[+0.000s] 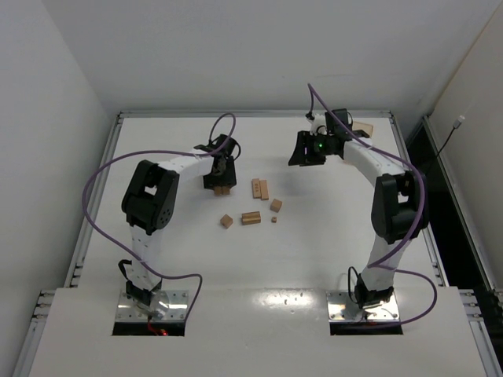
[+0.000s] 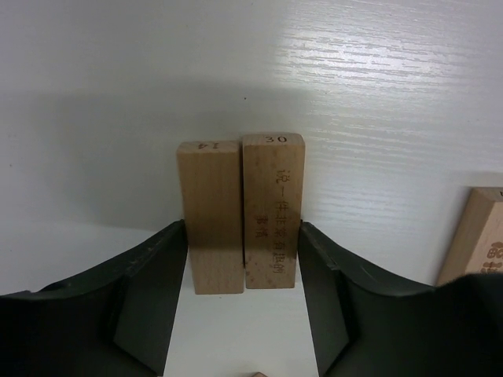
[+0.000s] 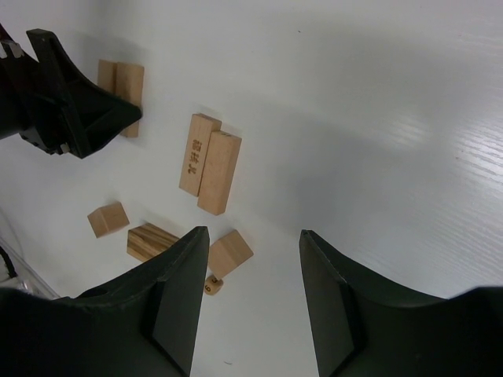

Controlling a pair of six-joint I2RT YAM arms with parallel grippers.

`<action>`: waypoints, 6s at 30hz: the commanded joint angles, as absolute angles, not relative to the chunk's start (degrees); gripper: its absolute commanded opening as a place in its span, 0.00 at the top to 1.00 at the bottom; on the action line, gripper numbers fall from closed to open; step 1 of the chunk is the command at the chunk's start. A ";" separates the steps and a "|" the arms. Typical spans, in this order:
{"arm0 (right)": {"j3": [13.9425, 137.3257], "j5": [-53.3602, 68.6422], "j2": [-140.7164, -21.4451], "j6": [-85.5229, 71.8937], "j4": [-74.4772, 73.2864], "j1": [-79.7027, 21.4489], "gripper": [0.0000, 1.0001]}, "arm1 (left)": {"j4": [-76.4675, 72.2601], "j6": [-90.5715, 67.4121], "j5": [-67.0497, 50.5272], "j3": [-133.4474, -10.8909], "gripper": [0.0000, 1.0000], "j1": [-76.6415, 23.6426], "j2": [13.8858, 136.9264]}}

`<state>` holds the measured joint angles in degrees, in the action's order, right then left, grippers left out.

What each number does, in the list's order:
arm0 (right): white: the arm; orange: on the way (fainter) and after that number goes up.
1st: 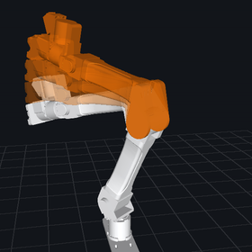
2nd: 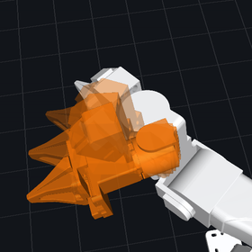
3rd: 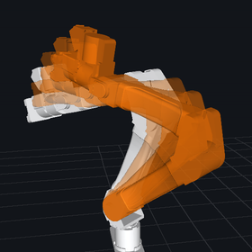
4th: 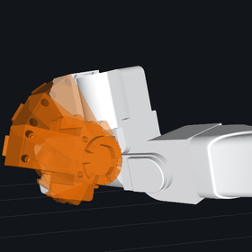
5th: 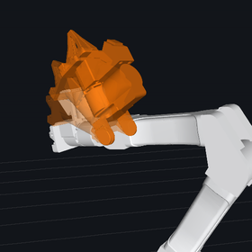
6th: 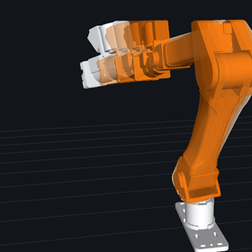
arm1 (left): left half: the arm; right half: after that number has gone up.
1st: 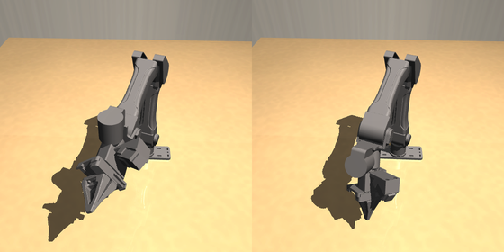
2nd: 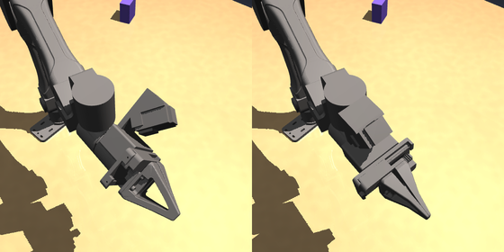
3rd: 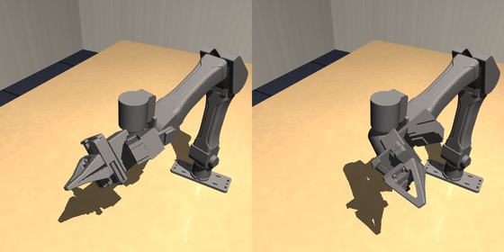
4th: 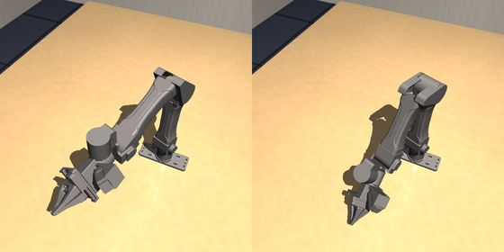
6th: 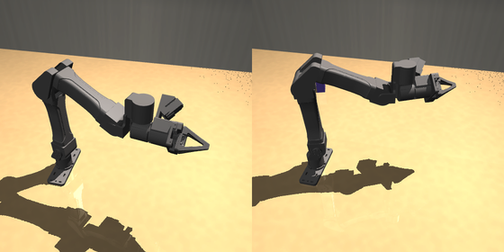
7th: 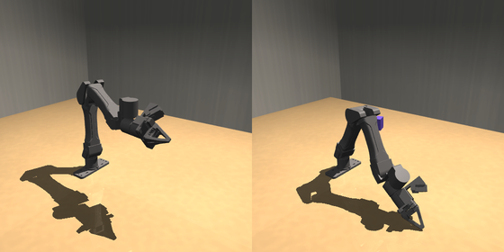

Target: Build the wood block tower

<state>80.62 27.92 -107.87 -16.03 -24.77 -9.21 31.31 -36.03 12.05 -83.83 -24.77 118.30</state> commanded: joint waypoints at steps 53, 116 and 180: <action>76.20 25.05 -102.13 -18.02 -25.31 -8.96 0.53 | 35.24 -42.36 10.90 -92.89 1.00 -37.09 116.54; 76.73 27.69 -104.77 -17.49 -27.42 -6.86 0.53 | 34.72 -43.95 13.18 -99.49 0.40 -40.96 126.47; 77.26 28.05 -105.12 -15.39 -27.42 -6.41 0.53 | 32.52 -39.73 17.23 -100.56 0.06 -39.37 126.13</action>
<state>75.66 28.29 -106.59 -17.02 -28.18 -6.13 32.49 -40.32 16.95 -101.97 -39.77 129.99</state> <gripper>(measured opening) 0.467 0.941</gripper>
